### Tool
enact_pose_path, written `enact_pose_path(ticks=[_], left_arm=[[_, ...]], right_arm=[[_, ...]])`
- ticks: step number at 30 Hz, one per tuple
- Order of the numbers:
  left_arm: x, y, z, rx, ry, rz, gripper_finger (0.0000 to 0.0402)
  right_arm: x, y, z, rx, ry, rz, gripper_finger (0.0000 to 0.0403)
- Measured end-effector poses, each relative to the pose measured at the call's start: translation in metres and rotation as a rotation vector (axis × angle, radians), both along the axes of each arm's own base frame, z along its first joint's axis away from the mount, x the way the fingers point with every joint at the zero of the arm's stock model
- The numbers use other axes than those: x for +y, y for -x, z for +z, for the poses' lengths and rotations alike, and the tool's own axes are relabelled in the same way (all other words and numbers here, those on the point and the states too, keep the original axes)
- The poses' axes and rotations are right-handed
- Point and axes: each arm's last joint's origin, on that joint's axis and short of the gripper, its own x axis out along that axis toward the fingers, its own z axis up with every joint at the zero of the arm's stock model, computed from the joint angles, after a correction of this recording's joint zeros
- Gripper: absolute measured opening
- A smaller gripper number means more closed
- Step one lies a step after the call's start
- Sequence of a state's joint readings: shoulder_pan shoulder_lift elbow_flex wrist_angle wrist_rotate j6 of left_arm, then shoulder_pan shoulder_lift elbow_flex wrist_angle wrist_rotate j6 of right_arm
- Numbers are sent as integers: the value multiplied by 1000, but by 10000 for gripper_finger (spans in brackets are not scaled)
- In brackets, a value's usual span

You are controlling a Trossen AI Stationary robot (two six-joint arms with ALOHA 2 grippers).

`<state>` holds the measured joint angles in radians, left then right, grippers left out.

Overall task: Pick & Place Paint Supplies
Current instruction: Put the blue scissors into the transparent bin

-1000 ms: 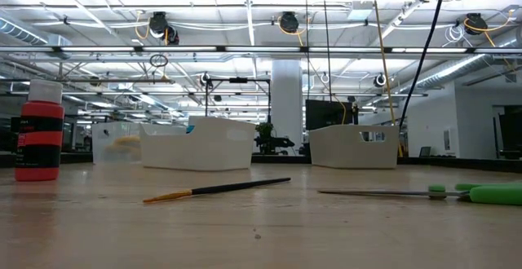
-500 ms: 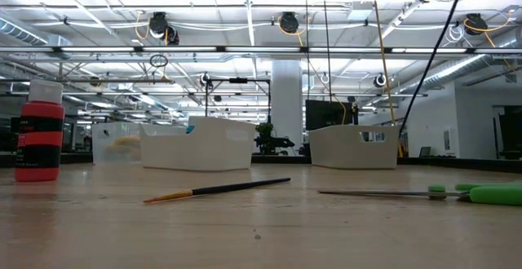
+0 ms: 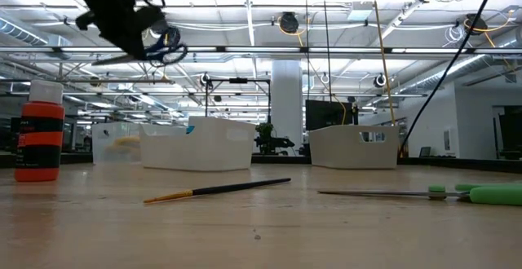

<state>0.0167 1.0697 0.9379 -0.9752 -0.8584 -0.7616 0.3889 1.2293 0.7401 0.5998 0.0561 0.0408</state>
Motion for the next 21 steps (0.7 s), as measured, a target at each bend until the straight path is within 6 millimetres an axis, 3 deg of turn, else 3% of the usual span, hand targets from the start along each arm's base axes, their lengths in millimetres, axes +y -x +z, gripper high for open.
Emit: enact_pose_path(ticks=[5,10,17,21], left_arm=[[48,-5,-8,-2,148,107,28],[85,-23,-31,59,235,112,28],[113,-34,-70,154,343,229,28],[123,-34,-85,185,404,275,54]], right_arm=[[-17,2,-9,-49,-18,-55,130],[-24,0,-14,-28,-10,-82,130],[-24,0,-15,-16,-5,-76,130],[-24,0,-17,-3,0,-75,130]])
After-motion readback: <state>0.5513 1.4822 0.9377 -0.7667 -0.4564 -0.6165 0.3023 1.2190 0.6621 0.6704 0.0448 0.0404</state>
